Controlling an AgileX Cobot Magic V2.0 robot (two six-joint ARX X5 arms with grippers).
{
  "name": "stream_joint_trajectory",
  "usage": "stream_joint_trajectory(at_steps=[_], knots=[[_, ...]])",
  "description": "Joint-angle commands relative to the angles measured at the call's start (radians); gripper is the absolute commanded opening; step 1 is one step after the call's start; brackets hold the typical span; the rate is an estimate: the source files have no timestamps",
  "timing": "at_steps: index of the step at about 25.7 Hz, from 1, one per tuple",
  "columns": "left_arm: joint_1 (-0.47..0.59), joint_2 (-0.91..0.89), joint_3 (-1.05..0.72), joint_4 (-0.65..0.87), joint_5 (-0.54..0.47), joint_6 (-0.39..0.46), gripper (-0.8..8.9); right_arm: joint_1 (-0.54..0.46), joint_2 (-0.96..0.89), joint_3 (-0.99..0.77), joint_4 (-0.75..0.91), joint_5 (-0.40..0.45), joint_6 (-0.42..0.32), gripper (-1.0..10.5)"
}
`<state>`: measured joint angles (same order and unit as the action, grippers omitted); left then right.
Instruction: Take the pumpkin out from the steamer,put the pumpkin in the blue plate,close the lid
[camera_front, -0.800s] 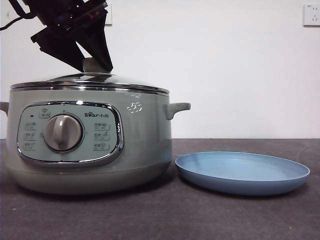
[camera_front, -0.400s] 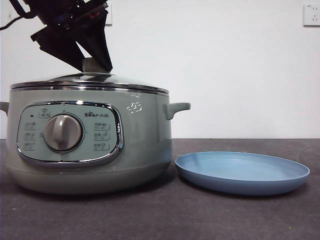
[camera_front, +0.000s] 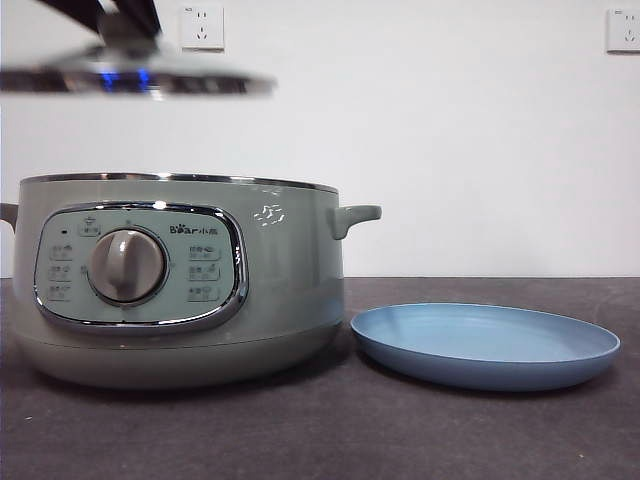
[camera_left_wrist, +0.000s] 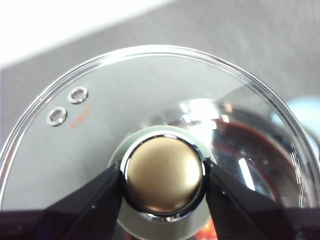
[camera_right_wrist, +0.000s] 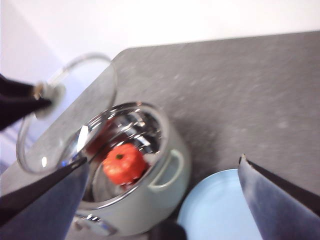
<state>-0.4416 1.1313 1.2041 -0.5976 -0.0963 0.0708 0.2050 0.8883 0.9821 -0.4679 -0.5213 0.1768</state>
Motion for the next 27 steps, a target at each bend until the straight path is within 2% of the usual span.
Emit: stream_joint_trajectory(at_steps=[1, 7, 14, 16, 19, 23, 25, 27], knots=[[-0.003, -0.087, 0.013, 0.035, -0.053, 0.009, -0.13, 0.068, 0.059, 0.024, 0.027, 0.000, 0.016, 5.0], [-0.003, -0.241, 0.013, -0.003, -0.198, 0.009, -0.13, 0.215, 0.254, 0.155, 0.017, 0.006, 0.010, 5.1], [-0.003, -0.362, 0.013, -0.083, -0.335, 0.010, -0.13, 0.358, 0.521, 0.400, -0.066, 0.034, -0.043, 5.1], [-0.003, -0.381, 0.013, -0.108, -0.374, 0.010, -0.12, 0.395, 0.600, 0.488, -0.124, 0.079, -0.064, 5.2], [-0.003, -0.405, 0.013, -0.142, -0.432, 0.010, -0.12, 0.455, 0.730, 0.642, -0.235, 0.141, -0.108, 6.1], [-0.003, -0.405, 0.013, -0.179, -0.478, 0.010, -0.12, 0.523, 0.889, 0.846, -0.373, 0.217, -0.169, 6.1], [-0.003, -0.404, 0.013, -0.199, -0.481, 0.010, -0.12, 0.579, 0.985, 0.960, -0.456, 0.332, -0.201, 6.1], [-0.003, -0.404, 0.013, -0.197, -0.481, 0.010, -0.12, 0.623, 1.052, 1.008, -0.468, 0.448, -0.249, 6.1]])
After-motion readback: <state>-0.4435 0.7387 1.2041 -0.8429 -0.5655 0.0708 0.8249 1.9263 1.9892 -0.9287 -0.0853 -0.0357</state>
